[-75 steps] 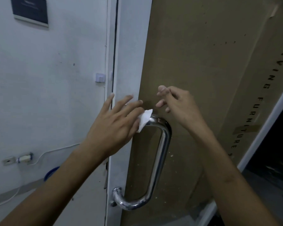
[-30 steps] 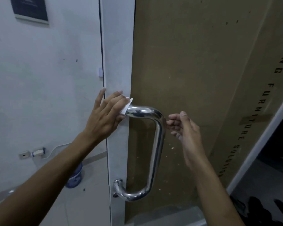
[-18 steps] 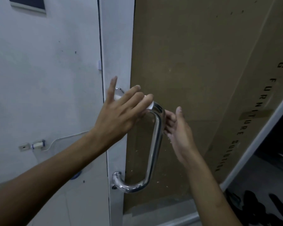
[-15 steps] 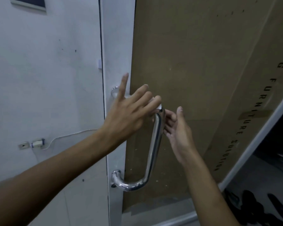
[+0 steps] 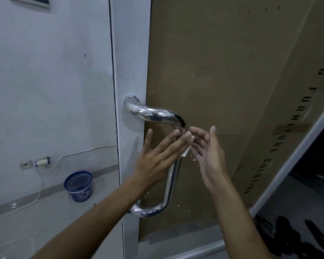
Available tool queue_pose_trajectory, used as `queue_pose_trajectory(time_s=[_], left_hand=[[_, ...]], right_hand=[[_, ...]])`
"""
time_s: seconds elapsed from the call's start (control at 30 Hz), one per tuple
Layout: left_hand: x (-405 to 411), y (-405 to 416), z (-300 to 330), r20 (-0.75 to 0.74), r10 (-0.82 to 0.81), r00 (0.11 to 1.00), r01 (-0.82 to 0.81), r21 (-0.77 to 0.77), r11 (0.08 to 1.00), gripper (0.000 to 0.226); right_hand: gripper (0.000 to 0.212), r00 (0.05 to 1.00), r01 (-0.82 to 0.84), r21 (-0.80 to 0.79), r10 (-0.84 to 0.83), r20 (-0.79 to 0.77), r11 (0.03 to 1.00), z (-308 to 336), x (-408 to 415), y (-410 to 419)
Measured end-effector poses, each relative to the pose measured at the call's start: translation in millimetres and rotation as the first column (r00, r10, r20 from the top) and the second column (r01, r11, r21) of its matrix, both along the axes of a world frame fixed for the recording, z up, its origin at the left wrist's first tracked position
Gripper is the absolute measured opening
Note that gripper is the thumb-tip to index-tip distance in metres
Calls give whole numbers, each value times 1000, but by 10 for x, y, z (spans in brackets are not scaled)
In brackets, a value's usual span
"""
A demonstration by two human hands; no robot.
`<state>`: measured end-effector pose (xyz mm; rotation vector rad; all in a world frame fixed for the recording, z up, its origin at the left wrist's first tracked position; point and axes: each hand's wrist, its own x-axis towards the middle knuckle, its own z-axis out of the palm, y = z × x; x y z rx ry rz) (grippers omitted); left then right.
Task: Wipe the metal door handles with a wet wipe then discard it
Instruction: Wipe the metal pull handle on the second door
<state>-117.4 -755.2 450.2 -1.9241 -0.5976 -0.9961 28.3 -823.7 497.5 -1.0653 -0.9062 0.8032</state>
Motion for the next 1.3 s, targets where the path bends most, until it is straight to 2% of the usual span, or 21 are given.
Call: queue_pose_trajectory(time_s=[0.1, 0.27, 0.43, 0.57, 0.67, 0.7, 0.8, 0.87, 1.07, 1.2, 1.27, 1.3], left_hand=[[247, -85, -260, 241, -84, 967, 132, -190, 973, 72], [604, -311, -398, 529, -121, 840, 370, -394, 841, 59], [746, -497, -221, 726, -96, 681, 565, -437, 700, 54], [758, -586, 48, 841, -8, 540, 713, -453, 534, 57], [680, -560, 264, 895, 15, 446, 811, -411, 417, 27], [634, -527, 315, 899, 18, 437, 835, -413, 363, 26], [475, -416, 340, 873, -32, 488, 861, -475, 182, 40], [383, -349, 299, 833, -79, 547, 835, -536, 123, 44], [173, -237, -64, 753, -89, 652, 748, -658, -89, 33], [96, -221, -474, 687, -134, 715, 679, -727, -105, 54], [115, -213, -669, 649, -121, 751, 649, -760, -45, 54], [131, -226, -737, 630, -106, 770, 636, -771, 30, 50]], right_hand=[[55, 1000, -2, 9, 2, -1, 1000, 20, -14, -4], [54, 1000, 11, 15, -11, 14, 1000, 34, -10, -37], [55, 1000, 6, 17, -6, 15, 1000, 78, -22, -81], [55, 999, 12, 13, -12, 30, 1000, 85, -31, -106], [55, 1000, 12, 21, -13, 29, 1000, 93, -37, -131], [54, 1000, 14, 25, -15, 27, 1000, 94, -39, -138], [55, 999, 29, 22, -30, 12, 999, 77, -46, -154], [55, 999, 50, 12, -50, 0, 999, 20, -43, -157], [56, 997, 79, -86, -77, 26, 993, -224, -91, -175], [57, 996, 82, -141, -79, 29, 987, -396, -132, -195], [57, 996, 87, -167, -82, 37, 982, -478, -158, -204], [57, 996, 84, -178, -79, 36, 980, -512, -170, -209]])
